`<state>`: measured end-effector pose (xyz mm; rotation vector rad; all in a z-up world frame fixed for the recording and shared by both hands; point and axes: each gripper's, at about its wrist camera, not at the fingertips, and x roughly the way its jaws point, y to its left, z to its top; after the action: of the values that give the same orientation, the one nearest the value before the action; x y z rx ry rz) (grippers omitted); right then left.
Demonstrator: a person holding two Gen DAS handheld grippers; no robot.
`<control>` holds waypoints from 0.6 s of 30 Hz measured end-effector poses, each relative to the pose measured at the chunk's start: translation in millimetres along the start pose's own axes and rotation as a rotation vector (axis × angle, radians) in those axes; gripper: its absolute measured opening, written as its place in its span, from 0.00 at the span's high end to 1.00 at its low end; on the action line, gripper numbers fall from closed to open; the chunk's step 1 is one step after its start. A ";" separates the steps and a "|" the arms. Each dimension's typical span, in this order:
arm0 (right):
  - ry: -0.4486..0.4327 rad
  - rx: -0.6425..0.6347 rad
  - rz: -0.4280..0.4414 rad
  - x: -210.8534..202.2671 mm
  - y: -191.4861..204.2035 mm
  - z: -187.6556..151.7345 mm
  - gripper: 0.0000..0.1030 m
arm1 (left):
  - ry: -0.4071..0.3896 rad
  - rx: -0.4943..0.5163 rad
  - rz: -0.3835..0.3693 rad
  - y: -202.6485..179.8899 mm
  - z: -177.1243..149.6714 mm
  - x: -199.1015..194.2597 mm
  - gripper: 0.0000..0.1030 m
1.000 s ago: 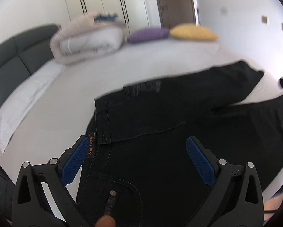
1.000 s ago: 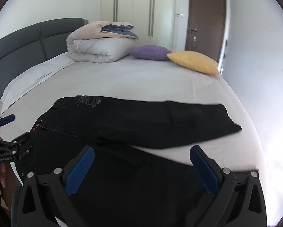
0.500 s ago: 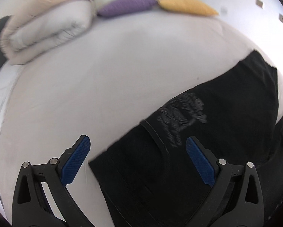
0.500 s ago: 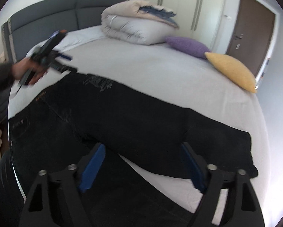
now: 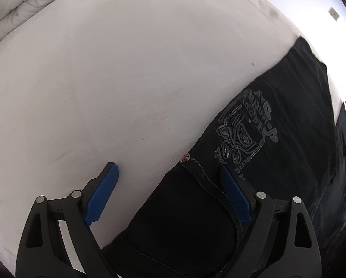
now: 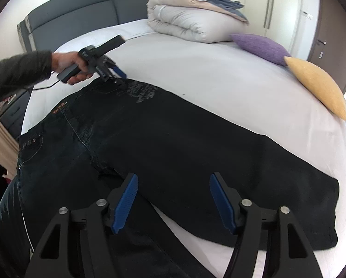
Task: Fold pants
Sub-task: 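Close the left tool on the jeans waistband while the right tool approaches, then grasp the waistband with the right tool beside the left tool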
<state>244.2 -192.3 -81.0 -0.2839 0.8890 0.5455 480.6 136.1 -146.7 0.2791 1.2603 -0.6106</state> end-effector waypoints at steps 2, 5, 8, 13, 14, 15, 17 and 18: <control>0.004 -0.013 0.004 8.0 3.4 6.1 0.35 | 0.005 0.020 0.005 -1.9 4.0 3.1 0.30; 0.005 -0.029 0.009 16.0 5.9 16.9 0.40 | -0.005 0.005 -0.050 1.2 10.5 -2.1 0.82; 0.002 -0.050 0.012 25.9 6.4 32.4 0.40 | -0.027 0.028 -0.017 -11.1 4.5 -0.2 0.89; 0.002 -0.097 0.004 49.5 10.5 69.0 0.40 | -0.166 0.084 0.107 -49.0 -17.5 -24.0 0.95; 0.000 -0.117 0.005 54.6 12.2 77.9 0.40 | -0.195 0.087 0.120 -55.7 -24.2 -31.6 0.95; 0.002 -0.145 -0.003 61.9 15.1 87.8 0.40 | -0.222 0.097 0.135 -61.9 -29.1 -37.9 0.95; 0.017 -0.186 -0.009 75.6 16.2 102.6 0.44 | -0.266 0.112 0.158 -76.9 -40.0 -48.3 0.95; 0.028 -0.198 -0.016 85.1 16.5 111.9 0.46 | -0.282 0.137 0.188 -86.7 -45.6 -51.6 0.95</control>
<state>351.4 -100.0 -81.2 -0.4787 0.8597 0.6171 385.5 103.7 -100.3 0.4061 0.9113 -0.5538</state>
